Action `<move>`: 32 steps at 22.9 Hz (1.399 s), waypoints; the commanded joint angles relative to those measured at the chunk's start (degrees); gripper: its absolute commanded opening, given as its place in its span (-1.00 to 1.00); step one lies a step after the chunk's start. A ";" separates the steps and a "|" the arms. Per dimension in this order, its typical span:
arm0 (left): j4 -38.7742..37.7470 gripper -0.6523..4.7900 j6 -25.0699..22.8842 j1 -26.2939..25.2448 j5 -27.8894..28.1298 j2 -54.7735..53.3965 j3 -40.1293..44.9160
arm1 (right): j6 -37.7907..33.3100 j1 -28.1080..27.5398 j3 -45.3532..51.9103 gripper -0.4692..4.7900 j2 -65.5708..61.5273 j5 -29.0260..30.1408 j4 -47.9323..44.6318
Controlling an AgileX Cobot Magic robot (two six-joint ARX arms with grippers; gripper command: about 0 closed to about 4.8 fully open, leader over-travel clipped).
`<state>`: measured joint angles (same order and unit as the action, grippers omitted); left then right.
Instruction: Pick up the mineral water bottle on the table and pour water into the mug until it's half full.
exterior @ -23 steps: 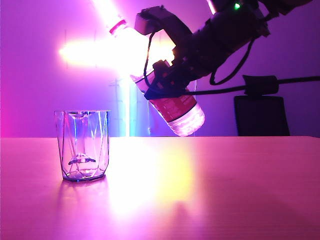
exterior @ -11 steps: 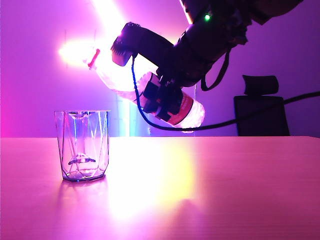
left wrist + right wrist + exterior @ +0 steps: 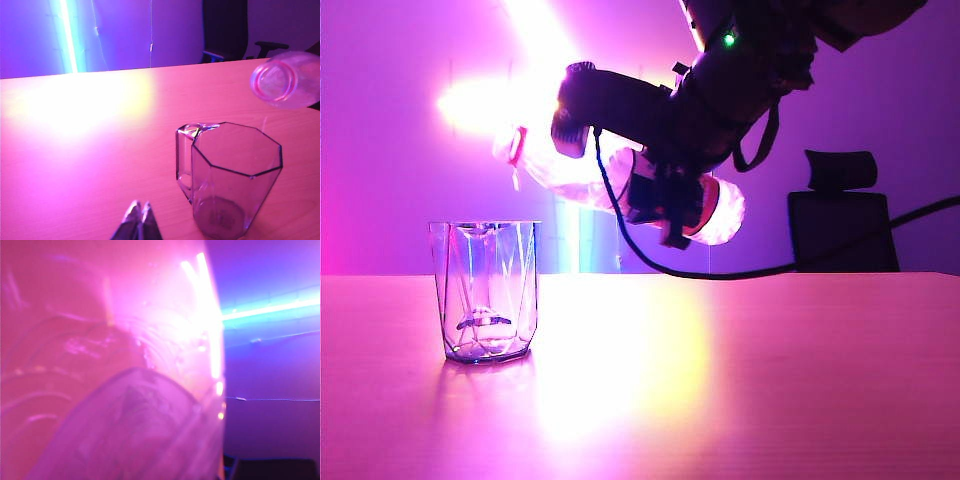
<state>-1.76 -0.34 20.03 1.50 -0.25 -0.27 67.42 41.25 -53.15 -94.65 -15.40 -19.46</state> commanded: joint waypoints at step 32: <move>0.52 -0.77 0.15 -0.02 -0.22 -0.09 -0.22 | 14.08 0.13 -0.66 0.08 0.52 -9.14 -5.22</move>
<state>-1.76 -0.34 20.03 1.50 -0.25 -0.27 81.52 41.30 -53.15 -94.65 -24.03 -21.21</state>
